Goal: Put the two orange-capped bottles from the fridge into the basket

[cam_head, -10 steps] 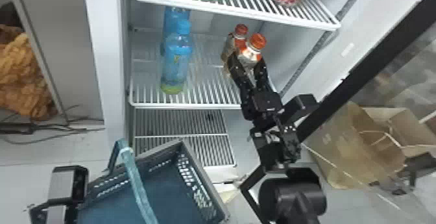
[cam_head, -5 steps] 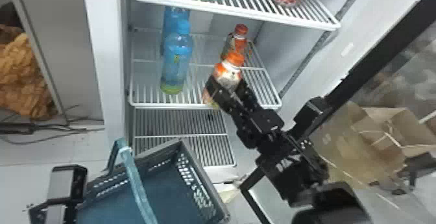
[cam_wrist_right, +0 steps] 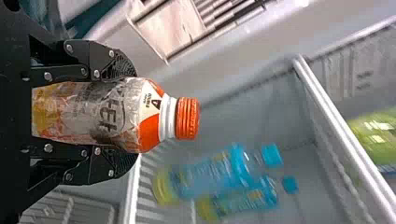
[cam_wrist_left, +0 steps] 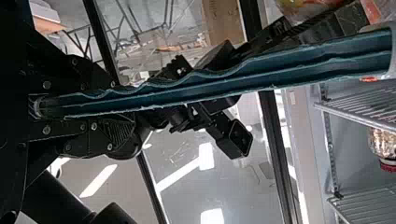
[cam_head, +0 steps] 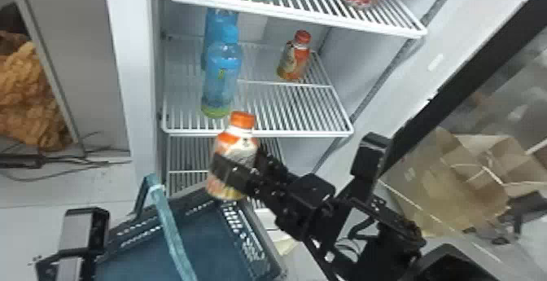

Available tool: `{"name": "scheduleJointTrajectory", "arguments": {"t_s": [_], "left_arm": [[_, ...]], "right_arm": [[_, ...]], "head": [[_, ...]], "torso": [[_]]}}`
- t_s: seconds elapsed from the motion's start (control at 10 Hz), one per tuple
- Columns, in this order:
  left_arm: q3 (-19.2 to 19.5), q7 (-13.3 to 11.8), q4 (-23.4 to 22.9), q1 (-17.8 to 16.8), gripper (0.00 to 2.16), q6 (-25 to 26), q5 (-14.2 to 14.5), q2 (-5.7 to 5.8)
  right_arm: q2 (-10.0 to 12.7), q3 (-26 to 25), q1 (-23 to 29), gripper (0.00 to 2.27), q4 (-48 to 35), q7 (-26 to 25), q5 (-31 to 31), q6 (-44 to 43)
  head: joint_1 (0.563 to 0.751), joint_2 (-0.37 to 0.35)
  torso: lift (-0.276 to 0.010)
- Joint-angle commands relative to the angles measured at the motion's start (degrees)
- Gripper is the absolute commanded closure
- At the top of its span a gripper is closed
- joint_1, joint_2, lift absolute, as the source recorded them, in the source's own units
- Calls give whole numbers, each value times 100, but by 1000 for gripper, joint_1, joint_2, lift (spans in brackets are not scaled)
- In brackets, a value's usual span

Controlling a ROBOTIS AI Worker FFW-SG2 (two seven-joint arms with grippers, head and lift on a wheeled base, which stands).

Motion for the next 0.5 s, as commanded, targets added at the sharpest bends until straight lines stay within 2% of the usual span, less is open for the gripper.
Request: {"name": "scheduleJointTrajectory", "arguments": {"t_s": [0.0,0.4], "left_arm": [[-7,0,0,0,1185,1,0,-7],[5,0,14,14,1185,1,0,-7]], "right_arm": [[-55,146,-97,789,-282,-5,-92,742],[-152,157,-111,705,-746,13,-104,2134]], "head": [[695,-350],[695,-321]], "torso": [[-235],[-235]]}}
